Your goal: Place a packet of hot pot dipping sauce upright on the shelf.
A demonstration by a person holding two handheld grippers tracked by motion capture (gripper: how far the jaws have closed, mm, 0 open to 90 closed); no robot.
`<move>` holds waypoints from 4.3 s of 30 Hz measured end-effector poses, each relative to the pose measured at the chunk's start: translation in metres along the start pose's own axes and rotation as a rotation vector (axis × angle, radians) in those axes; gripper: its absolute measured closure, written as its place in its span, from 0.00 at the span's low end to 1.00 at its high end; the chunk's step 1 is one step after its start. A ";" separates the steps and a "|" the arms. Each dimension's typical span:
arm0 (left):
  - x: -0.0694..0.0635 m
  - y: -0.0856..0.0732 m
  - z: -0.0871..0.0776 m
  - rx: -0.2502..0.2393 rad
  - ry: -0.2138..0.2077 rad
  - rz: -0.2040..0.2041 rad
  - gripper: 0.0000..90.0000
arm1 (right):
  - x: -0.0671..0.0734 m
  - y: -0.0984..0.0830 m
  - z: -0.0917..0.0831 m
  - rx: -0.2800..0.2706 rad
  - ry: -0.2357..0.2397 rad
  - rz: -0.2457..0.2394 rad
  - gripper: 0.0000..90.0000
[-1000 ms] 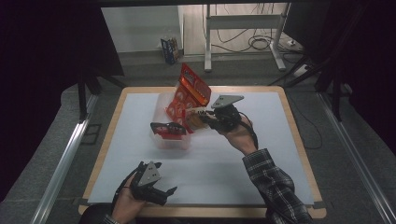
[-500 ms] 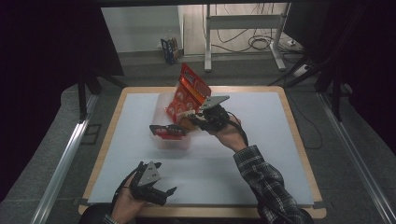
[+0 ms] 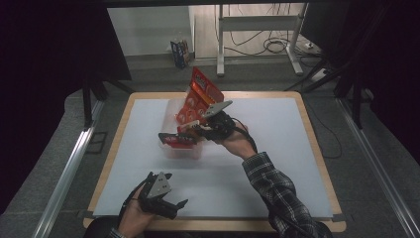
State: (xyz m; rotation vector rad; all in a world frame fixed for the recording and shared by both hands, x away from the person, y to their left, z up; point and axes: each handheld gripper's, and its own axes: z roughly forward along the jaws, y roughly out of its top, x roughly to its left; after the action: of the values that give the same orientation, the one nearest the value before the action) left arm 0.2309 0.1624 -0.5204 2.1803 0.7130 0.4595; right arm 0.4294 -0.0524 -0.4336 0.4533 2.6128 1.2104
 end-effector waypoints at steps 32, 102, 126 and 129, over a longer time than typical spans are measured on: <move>-0.001 0.000 -0.001 0.001 -0.002 0.008 0.03 | -0.003 -0.005 0.023 0.124 -0.006 0.010 0.46; -0.002 0.001 0.000 0.013 0.003 0.022 0.03 | 0.008 0.033 0.009 0.031 0.023 -0.015 0.70; -0.001 0.001 0.000 0.006 0.007 0.018 0.03 | -0.003 0.018 -0.024 -0.010 -0.044 0.060 0.22; -0.001 0.001 -0.001 0.004 0.007 0.017 0.03 | -0.003 0.016 -0.026 -0.012 -0.055 0.066 0.19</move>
State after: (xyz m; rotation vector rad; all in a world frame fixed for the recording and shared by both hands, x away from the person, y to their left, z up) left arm 0.2299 0.1614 -0.5195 2.1916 0.7000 0.4752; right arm 0.4266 -0.0625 -0.4045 0.5663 2.5621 1.2155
